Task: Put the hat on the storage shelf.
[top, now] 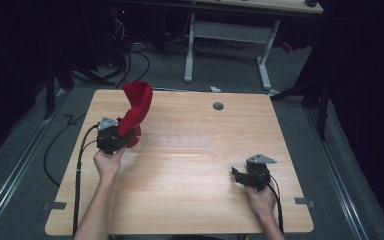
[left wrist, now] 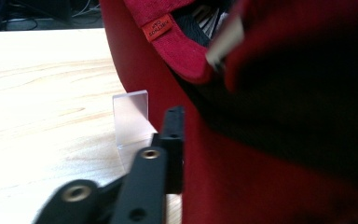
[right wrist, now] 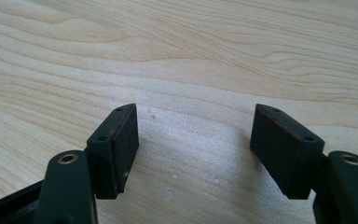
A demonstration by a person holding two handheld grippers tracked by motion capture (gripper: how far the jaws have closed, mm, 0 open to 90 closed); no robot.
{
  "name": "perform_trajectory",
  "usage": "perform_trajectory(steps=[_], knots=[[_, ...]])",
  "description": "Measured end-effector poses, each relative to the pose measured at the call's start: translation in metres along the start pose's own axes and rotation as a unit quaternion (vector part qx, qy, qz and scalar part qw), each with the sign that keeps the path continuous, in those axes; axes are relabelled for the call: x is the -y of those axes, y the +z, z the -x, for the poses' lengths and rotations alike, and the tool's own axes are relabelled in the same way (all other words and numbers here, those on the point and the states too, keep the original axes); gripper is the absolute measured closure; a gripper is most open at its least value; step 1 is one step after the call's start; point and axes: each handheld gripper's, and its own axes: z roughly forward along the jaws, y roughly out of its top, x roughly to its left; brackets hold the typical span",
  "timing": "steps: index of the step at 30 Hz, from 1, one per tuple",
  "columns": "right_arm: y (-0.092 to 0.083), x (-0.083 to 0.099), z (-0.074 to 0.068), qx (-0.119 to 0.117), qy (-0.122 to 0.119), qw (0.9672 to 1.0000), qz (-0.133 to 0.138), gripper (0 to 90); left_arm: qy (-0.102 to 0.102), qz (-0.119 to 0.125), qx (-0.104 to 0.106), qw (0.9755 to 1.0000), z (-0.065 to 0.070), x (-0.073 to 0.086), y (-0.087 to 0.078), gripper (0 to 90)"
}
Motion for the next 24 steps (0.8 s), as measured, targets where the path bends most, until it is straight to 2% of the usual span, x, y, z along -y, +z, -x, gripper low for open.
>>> perform_trajectory(steps=[5,9,16,24], knots=[[0.000,0.000,0.000,0.000,0.000,1.0000,0.000,32.6,0.011,0.000,-0.005,0.9999,0.004,-0.002,-0.005,50.3],[0.000,0.000,0.000,0.000,0.000,1.0000,0.000,32.6,0.015,-0.003,-0.009,0.9999,0.007,-0.004,-0.010,42.2],[0.000,0.000,0.000,0.000,0.000,1.0000,0.000,32.5,0.027,-0.013,-0.023,0.9993,0.009,-0.006,-0.019,36.9],[0.000,0.000,0.000,0.000,0.000,1.0000,0.000,32.5,0.022,-0.011,-0.033,0.9991,0.006,-0.008,-0.030,36.8]])
